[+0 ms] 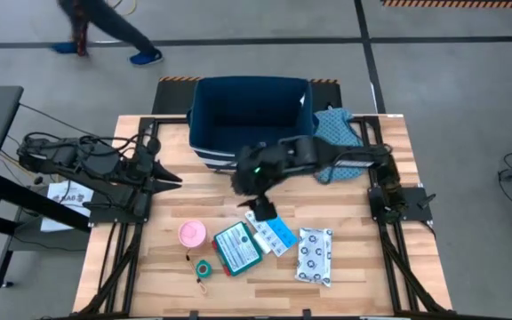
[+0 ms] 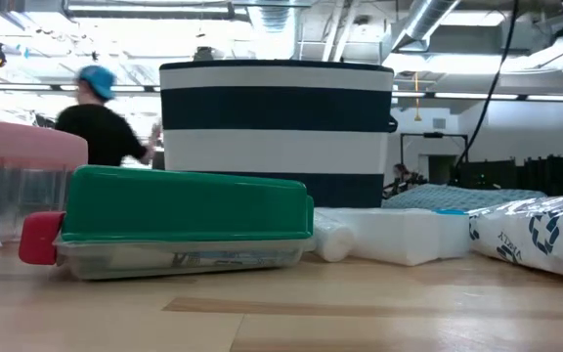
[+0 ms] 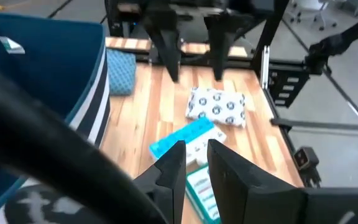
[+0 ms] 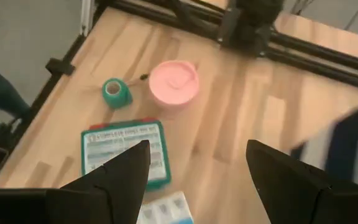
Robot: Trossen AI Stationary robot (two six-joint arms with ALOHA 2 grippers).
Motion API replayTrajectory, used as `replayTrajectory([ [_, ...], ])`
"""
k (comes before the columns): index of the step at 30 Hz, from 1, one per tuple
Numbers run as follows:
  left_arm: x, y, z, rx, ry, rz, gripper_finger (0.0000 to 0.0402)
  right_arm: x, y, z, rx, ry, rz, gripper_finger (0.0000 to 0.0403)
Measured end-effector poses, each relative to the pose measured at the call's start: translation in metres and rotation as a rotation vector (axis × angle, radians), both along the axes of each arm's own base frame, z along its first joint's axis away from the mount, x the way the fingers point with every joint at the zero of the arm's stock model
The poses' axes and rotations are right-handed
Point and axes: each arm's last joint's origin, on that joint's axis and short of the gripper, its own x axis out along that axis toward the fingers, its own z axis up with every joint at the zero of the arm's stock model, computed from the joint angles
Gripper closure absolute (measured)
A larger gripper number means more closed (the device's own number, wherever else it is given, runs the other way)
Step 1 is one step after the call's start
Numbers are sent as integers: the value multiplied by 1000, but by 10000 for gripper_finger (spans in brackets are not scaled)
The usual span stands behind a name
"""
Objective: Pick & place medical supplies in basket/bin
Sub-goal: Put the green bandage into the bin
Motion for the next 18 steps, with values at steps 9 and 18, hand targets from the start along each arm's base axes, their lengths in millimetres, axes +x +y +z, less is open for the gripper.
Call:
replayTrajectory([
  [9, -2, -7, -15, -68, 198, -229, 345, 4, 9, -17, 158, 138, -53, 143],
  [18, 29, -37, -34, 19, 355, -384, 345, -27, -6, -29, 110, 475, -205, 143],
])
